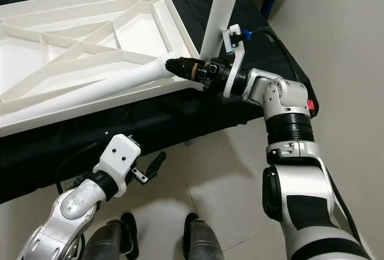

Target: Building children table

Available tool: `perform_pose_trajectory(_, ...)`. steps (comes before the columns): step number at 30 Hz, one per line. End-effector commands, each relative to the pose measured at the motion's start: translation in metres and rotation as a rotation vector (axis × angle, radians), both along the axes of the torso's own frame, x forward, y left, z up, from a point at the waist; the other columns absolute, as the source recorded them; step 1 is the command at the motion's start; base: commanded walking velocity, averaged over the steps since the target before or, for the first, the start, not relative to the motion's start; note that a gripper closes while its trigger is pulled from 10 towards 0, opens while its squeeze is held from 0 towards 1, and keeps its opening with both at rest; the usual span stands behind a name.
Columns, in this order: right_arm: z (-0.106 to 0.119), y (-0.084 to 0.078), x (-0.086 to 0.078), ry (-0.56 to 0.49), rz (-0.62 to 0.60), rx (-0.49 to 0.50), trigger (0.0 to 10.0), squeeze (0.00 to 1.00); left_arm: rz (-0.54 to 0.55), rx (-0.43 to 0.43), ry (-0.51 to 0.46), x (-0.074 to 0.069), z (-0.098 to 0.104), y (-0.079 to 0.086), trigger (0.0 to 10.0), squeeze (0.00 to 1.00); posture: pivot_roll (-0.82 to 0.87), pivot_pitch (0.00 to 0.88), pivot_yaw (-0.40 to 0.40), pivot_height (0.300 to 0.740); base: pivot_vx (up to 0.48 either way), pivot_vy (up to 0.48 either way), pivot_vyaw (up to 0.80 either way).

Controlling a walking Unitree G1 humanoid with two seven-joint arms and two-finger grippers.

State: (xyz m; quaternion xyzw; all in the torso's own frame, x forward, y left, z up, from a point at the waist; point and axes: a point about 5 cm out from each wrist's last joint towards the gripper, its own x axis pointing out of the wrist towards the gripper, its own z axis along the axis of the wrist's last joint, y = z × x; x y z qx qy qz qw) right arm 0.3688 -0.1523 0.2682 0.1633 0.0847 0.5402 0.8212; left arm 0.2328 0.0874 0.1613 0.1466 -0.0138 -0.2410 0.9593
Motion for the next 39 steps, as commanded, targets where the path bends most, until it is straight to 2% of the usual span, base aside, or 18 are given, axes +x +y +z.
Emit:
perform_pose_trajectory(1, -0.007, 0.009, -0.002, 0.019, 0.047, -0.023, 10.0, 0.0, 0.005, 0.015, 0.024, -0.002, -0.007, 0.001, 10.0, 0.0, 0.11, 0.319, -0.091, 0.74, 0.0, 0.0, 0.0)
perform_pose_trajectory(7, -0.004, 0.01, -0.004, 0.008, 0.058, -0.009, 10.0, 0.0, 0.007, 0.015, 0.023, -0.002, -0.007, 0.0, 10.0, 0.0, 0.11, 0.319, -0.093, 0.74, 0.0, 0.0, 0.0)
perform_pose_trajectory(10, -0.004, 0.012, -0.004, 0.002, 0.05, -0.034, 10.0, 0.0, 0.009, 0.015, 0.022, -0.002, -0.007, 0.001, 10.0, 0.0, 0.11, 0.319, -0.091, 0.74, 0.0, 0.0, 0.0)
perform_pose_trajectory(11, -0.004, 0.013, -0.004, 0.002, 0.048, -0.036, 8.1, 0.0, 0.01, 0.016, 0.022, -0.002, -0.007, 0.001, 10.0, 0.0, 0.11, 0.32, -0.093, 0.74, 0.0, 0.0, 0.0)
perform_pose_trajectory(13, -0.004, 0.013, -0.004, 0.002, 0.048, -0.036, 8.1, 0.0, 0.01, 0.016, 0.022, -0.002, -0.007, 0.001, 10.0, 0.0, 0.11, 0.32, -0.093, 0.74, 0.0, 0.0, 0.0)
perform_pose_trajectory(14, -0.004, 0.012, -0.004, 0.001, 0.041, -0.036, 0.0, 0.0, 0.012, 0.017, 0.022, -0.001, -0.007, 0.002, 10.0, 0.0, 0.11, 0.32, -0.09, 0.74, 0.0, 0.0, 0.0)
perform_pose_trajectory(27, -0.001, 0.011, -0.004, -0.017, 0.029, -0.025, 0.0, 0.0, 0.019, 0.022, 0.017, 0.0, -0.006, 0.005, 10.0, 0.0, 0.11, 0.319, -0.089, 0.74, 0.0, 0.0, 0.0)
perform_pose_trajectory(38, 0.008, 0.01, -0.01, -0.045, 0.056, 0.055, 0.0, 0.0, 0.022, 0.028, 0.013, 0.002, -0.006, 0.007, 10.0, 0.0, 0.11, 0.302, -0.085, 0.74, 0.0, 0.0, 0.0)
perform_pose_trajectory(39, 0.012, 0.009, -0.011, -0.05, 0.058, 0.087, 0.0, 0.0, 0.022, 0.029, 0.011, 0.002, -0.006, 0.007, 10.0, 0.0, 0.11, 0.302, -0.085, 0.74, 0.0, 0.0, 0.0)
